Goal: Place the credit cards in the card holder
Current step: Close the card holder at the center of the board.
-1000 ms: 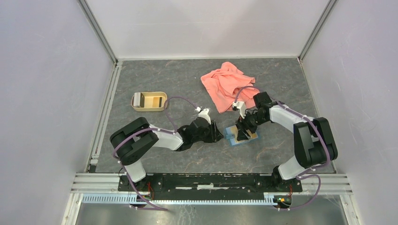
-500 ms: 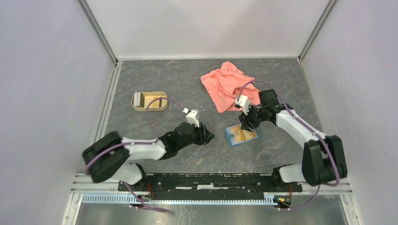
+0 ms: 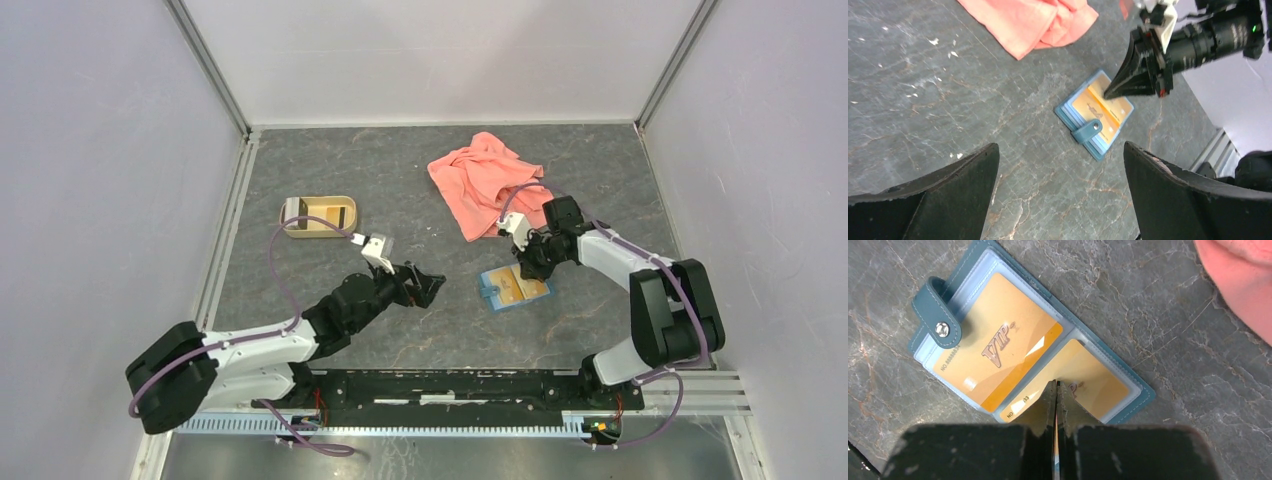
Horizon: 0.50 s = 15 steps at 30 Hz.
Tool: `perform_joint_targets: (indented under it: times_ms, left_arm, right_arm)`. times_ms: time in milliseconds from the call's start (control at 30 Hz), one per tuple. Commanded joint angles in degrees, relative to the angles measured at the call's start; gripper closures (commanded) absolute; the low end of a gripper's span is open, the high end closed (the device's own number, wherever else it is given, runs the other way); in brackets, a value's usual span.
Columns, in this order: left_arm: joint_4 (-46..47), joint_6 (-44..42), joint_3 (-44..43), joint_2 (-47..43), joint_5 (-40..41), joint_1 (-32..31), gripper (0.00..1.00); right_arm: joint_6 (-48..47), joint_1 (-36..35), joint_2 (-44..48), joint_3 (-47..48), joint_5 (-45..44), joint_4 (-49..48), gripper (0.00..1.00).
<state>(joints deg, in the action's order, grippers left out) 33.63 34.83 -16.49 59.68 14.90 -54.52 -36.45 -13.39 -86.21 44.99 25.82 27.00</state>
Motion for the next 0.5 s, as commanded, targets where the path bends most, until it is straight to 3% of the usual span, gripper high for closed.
perform_joint_targets:
  times_ms: [0, 233, 467]
  left_arm:
    - [4.3, 1.1, -0.2, 4.1, -6.3, 0.1, 0.02]
    - [9.2, 5.0, -3.3, 16.5, -16.4, -0.2, 0.17]
    - [11.4, 7.7, -8.0, 28.4, -18.4, -3.0, 0.21]
  right_arm:
    - [-1.0, -0.1, -1.6, 2.6, 1.9, 3.1, 1.00]
    - [-1.4, -1.7, -4.6, 3.1, 10.8, 5.8, 1.00]
    - [0.0, -3.7, -5.0, 3.3, 15.4, 5.6, 0.99]
